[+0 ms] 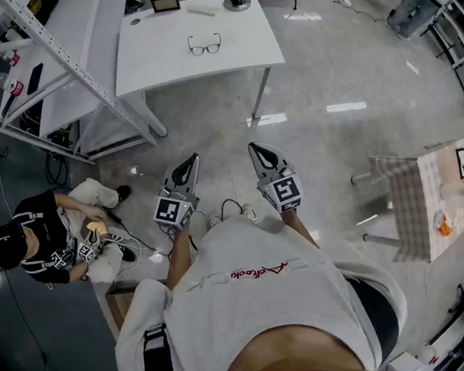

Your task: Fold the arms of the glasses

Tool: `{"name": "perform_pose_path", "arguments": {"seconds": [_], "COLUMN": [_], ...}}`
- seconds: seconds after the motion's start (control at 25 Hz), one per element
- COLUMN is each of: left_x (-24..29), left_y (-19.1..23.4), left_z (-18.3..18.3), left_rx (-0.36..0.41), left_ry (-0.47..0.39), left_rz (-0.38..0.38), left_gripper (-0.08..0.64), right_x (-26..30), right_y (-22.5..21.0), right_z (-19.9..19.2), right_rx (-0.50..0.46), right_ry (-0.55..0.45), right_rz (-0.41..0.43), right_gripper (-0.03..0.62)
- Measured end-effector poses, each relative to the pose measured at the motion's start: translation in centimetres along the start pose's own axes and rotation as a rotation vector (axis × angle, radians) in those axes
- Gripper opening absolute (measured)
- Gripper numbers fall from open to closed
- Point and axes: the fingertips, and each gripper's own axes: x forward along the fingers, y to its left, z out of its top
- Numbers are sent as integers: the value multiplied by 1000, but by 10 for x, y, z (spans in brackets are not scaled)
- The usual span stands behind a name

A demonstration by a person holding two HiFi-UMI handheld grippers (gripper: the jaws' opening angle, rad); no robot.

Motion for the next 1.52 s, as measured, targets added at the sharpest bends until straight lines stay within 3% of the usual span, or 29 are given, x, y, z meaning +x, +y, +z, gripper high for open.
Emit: {"name": "perform_pose_path", "arguments": {"seconds": [0.64,1.2,1.52], "left_x": [6,38,64], "left_y": [-14,-44,-41], "left_z": [-1,-10,-15], "left_rx": [-9,-3,5], "left_ry": [6,25,29], "left_rz": [24,61,58], "left_gripper": [3,4,3], "right_x": [-12,-28,-16], "right_y": [-7,-44,-63], "right_z": [-3,-23,-31], "right_rx": [28,38,39], "right_ry": [-19,10,13], "right_rz": [29,90,102], "right_gripper": [31,31,31]}}
